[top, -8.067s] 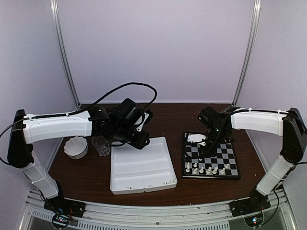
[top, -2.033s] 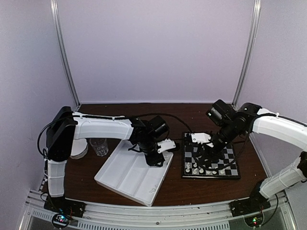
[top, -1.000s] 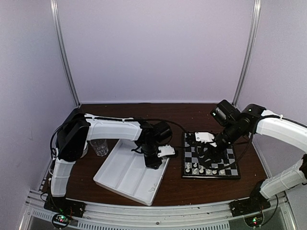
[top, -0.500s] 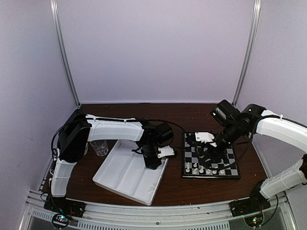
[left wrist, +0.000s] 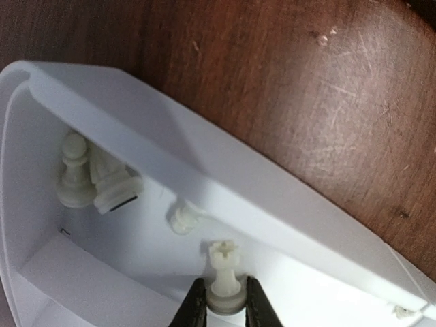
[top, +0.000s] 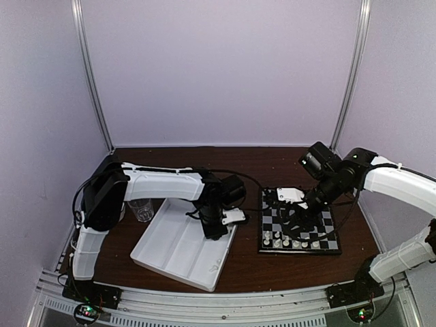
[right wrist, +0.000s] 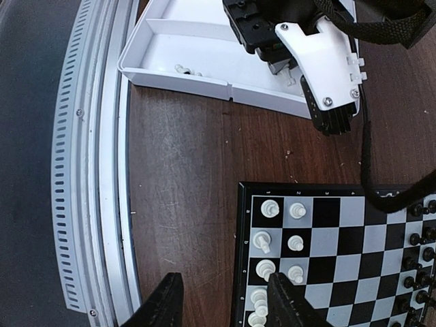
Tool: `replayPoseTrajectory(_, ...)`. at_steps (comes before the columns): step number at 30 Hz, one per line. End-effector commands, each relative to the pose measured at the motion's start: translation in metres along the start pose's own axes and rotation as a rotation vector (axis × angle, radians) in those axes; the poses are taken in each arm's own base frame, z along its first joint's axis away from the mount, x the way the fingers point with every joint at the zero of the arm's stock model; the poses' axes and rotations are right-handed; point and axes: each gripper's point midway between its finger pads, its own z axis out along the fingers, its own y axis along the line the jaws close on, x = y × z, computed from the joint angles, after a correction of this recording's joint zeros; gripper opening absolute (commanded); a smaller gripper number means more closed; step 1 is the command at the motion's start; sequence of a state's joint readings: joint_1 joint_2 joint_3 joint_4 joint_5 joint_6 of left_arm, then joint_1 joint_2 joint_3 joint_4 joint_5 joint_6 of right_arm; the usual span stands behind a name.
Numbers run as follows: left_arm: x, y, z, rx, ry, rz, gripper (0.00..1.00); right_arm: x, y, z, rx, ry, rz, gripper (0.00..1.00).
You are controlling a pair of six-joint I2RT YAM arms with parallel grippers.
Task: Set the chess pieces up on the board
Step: Pick up the rook from the storage box, then pass from the left arm to the right
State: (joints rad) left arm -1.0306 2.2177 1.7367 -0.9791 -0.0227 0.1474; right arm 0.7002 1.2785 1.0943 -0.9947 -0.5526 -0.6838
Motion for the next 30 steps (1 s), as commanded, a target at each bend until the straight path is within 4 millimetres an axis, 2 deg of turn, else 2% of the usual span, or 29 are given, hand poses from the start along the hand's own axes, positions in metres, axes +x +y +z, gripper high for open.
replayPoseTrajectory(1, 0.004, 0.005, -0.020, -0.018, -0.019, -0.039, 0.10, -0.010, 0.001, -0.011, 0.012, -0.042, -0.013, 0.45)
replayPoseTrajectory(5, -0.001, 0.008, -0.052, -0.019, -0.123, -0.084, 0.10, -0.019, -0.001, -0.024, 0.008, -0.082, 0.012, 0.44)
replayPoseTrajectory(8, -0.010, 0.006, -0.083, -0.009, -0.231, -0.111, 0.10, -0.027, -0.006, -0.037, -0.002, -0.135, 0.055, 0.44)
replayPoseTrajectory(14, -0.035, -0.003, -0.147, 0.043, -0.508, -0.171, 0.10, -0.047, -0.026, -0.063, -0.017, -0.248, 0.142, 0.45)
replayPoseTrajectory(19, -0.053, -0.004, -0.193, 0.058, -0.714, -0.192, 0.10, -0.059, -0.040, -0.072, -0.005, -0.279, 0.181, 0.46)
replayPoseTrajectory(24, -0.062, -0.007, -0.218, 0.077, -0.860, -0.193, 0.10, -0.076, -0.047, -0.076, -0.018, -0.335, 0.213, 0.47)
replayPoseTrajectory(30, -0.066, -0.015, -0.235, 0.111, -0.997, -0.183, 0.10, -0.091, -0.053, -0.073, -0.092, -0.375, 0.264, 0.50)
